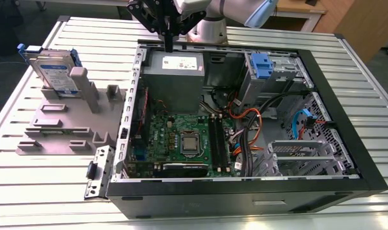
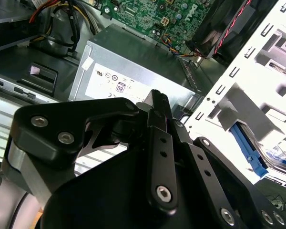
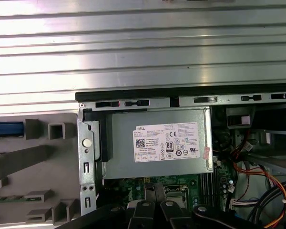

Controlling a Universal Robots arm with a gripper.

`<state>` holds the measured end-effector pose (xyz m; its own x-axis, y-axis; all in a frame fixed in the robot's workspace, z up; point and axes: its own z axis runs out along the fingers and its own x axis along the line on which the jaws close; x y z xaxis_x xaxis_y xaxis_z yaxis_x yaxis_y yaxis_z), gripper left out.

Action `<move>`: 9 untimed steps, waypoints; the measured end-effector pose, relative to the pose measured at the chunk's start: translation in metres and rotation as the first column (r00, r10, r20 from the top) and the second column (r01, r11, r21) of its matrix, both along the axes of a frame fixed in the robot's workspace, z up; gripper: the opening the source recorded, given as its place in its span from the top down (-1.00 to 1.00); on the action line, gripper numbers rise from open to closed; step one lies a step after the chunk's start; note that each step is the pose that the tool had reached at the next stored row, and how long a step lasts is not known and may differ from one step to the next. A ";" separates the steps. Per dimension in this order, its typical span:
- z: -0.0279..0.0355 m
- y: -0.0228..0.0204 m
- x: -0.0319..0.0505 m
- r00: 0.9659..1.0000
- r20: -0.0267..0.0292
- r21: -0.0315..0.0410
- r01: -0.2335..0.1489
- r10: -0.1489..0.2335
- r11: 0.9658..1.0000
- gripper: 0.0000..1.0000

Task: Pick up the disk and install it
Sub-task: 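Reach for the disk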

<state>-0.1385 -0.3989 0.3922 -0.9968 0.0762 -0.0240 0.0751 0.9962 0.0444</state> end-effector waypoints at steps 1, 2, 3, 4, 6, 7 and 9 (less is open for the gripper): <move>0.0000 0.0000 0.0000 1.000 0.000 0.000 0.000 0.000 1.000 0.79; 0.0000 0.0000 0.0000 1.000 0.000 0.000 0.000 0.000 1.000 0.79; 0.0000 0.0000 0.0000 1.000 0.000 0.000 0.000 0.000 1.000 0.79; 0.0000 0.0000 0.0000 1.000 0.000 0.000 0.000 0.000 1.000 0.79; 0.0000 0.0000 0.0000 1.000 0.000 0.000 0.000 0.000 1.000 0.79; 0.0000 0.0000 -0.0001 1.000 0.000 0.000 0.000 0.000 1.000 0.79; 0.0000 0.0000 -0.0005 1.000 0.000 0.000 0.000 0.000 1.000 0.79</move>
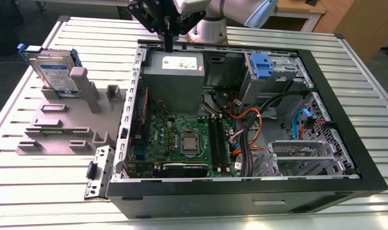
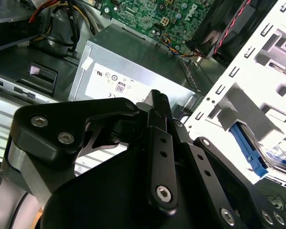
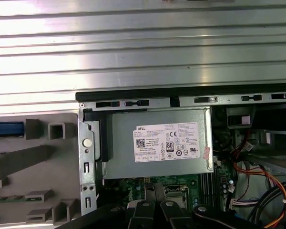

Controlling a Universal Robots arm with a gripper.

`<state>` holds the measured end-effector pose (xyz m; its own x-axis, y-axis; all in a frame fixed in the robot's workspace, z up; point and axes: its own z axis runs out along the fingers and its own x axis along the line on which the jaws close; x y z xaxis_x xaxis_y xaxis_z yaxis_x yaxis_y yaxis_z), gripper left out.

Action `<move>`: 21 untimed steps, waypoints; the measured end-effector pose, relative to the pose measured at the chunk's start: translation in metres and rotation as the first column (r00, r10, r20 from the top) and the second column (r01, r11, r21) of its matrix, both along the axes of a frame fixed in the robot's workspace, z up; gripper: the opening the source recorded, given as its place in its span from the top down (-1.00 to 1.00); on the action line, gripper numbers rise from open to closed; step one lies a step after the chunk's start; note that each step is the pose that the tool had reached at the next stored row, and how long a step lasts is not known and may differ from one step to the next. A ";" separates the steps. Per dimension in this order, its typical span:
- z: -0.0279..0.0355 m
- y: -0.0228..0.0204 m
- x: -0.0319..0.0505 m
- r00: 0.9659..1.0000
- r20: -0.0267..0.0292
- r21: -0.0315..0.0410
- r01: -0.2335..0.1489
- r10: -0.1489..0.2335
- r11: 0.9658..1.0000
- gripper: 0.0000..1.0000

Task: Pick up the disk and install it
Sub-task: 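Reach for the disk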

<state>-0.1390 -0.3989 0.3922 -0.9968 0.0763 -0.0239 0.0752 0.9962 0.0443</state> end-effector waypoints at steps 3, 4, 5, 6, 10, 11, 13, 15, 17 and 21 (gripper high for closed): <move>0.0000 0.0000 -0.0024 1.000 0.000 0.000 0.000 0.000 1.000 0.79; 0.0000 0.0001 -0.0027 1.000 0.000 0.000 0.000 0.000 1.000 0.79; 0.0000 0.0000 -0.0028 1.000 0.000 0.000 0.000 0.000 1.000 0.79; -0.0002 0.0000 -0.0046 1.000 0.000 0.000 0.000 0.000 1.000 0.79; -0.0002 0.0000 -0.0057 1.000 0.000 0.000 0.000 0.000 1.000 0.79; -0.0002 0.0000 -0.0060 1.000 0.000 0.000 0.000 0.000 1.000 0.79; -0.0014 0.0000 -0.0076 1.000 0.000 0.000 0.000 0.000 1.000 0.79; -0.0032 0.0000 -0.0076 1.000 -0.003 0.000 0.000 0.000 1.000 0.79; -0.0033 0.0000 -0.0077 1.000 -0.003 0.000 0.000 0.000 1.000 0.79; -0.0035 0.0000 -0.0083 1.000 -0.003 0.000 0.000 0.000 1.000 0.79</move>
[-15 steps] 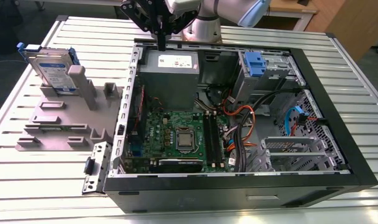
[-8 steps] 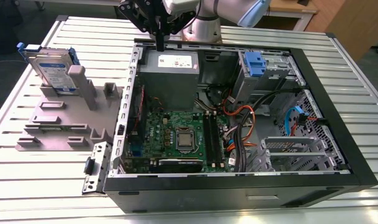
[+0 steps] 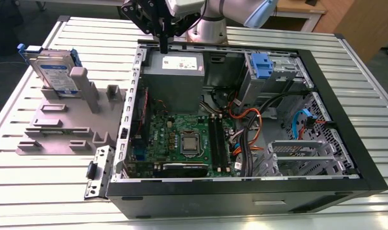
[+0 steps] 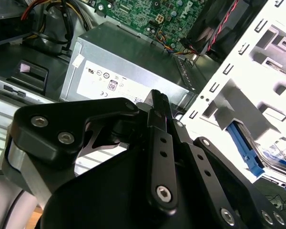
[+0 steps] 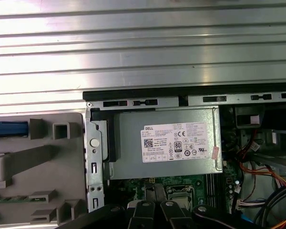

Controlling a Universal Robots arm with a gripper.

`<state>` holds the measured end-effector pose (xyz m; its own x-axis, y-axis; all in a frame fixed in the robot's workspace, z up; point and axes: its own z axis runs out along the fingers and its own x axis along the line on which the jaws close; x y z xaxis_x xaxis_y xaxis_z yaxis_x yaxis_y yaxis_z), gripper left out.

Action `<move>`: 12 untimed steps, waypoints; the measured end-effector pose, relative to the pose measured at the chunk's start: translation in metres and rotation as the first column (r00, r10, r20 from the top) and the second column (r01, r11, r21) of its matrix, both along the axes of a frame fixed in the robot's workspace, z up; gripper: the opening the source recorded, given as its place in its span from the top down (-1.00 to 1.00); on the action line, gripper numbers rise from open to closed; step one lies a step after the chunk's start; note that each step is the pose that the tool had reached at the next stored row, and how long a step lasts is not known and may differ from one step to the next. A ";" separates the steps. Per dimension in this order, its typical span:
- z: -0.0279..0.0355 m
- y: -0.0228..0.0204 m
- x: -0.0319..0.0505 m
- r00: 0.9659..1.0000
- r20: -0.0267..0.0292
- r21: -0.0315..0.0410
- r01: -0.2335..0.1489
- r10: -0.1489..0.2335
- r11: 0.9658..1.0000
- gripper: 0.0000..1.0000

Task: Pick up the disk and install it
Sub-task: 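Reach for the disk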

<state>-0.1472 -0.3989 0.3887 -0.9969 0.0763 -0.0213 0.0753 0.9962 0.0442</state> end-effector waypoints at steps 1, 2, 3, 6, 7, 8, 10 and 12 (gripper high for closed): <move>0.0000 0.0000 -0.0002 1.000 0.000 0.000 0.000 0.000 1.000 0.79; -0.0001 0.0000 -0.0006 1.000 0.000 0.000 0.000 0.000 1.000 0.79; -0.0001 0.0000 -0.0011 1.000 0.000 0.000 0.000 0.000 1.000 0.79; -0.0001 0.0000 -0.0025 1.000 0.000 0.000 0.000 0.000 1.000 0.79; -0.0001 0.0000 -0.0030 1.000 0.000 0.000 0.000 0.000 1.000 0.79; -0.0001 0.0000 -0.0035 1.000 0.000 0.000 0.000 0.000 1.000 0.79; -0.0002 0.0000 -0.0042 1.000 0.000 0.000 0.000 0.000 1.000 0.79; -0.0002 0.0000 -0.0050 1.000 0.000 0.000 0.000 0.000 1.000 0.79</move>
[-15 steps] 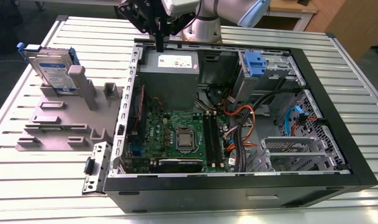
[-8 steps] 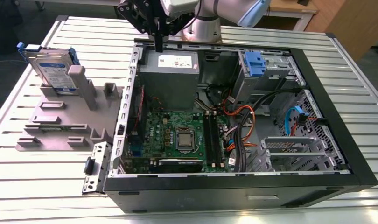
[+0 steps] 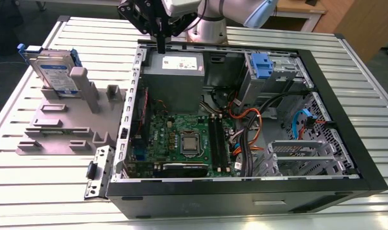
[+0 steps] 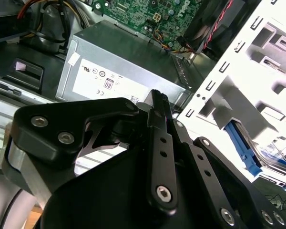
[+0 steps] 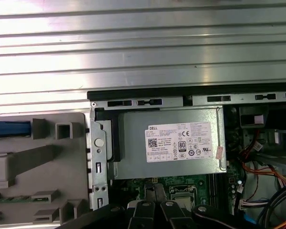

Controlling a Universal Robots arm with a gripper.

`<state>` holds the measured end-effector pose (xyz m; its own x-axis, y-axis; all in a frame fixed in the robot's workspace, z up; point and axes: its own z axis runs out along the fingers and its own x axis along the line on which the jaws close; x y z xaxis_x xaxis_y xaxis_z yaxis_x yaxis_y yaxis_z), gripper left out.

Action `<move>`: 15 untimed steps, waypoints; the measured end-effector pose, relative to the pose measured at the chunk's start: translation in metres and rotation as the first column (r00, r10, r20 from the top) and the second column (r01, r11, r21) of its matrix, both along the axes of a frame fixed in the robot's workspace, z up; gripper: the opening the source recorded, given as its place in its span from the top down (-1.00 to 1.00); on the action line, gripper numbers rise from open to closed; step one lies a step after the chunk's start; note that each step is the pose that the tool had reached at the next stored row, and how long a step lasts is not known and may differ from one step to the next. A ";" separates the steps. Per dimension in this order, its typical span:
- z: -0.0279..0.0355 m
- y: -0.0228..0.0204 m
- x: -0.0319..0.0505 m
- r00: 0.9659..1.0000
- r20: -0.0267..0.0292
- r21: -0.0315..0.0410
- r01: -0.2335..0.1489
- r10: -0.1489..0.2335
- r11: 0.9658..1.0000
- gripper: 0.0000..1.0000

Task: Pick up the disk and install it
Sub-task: 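Reach for the disk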

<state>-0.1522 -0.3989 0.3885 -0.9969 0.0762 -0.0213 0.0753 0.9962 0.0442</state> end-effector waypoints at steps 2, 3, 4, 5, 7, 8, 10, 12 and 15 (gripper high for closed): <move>0.0000 0.0000 -0.0008 1.000 0.000 0.000 0.000 0.000 1.000 0.79; 0.0000 0.0000 -0.0012 1.000 0.000 0.000 0.000 0.000 1.000 0.79; -0.0001 0.0000 -0.0016 1.000 0.000 0.000 0.000 0.000 1.000 0.79; -0.0001 0.0000 -0.0019 1.000 0.000 0.000 0.000 0.000 1.000 0.79; -0.0001 -0.0001 -0.0035 1.000 0.000 0.000 0.000 0.000 1.000 0.79; -0.0002 0.0000 -0.0044 1.000 0.000 0.000 0.000 0.000 1.000 0.79; -0.0002 0.0001 -0.0063 1.000 0.000 0.000 0.000 0.000 1.000 0.79; -0.0004 0.0001 -0.0080 1.000 0.000 0.000 0.000 0.000 1.000 0.79; -0.0004 0.0001 -0.0089 1.000 0.000 0.000 0.000 0.000 1.000 0.79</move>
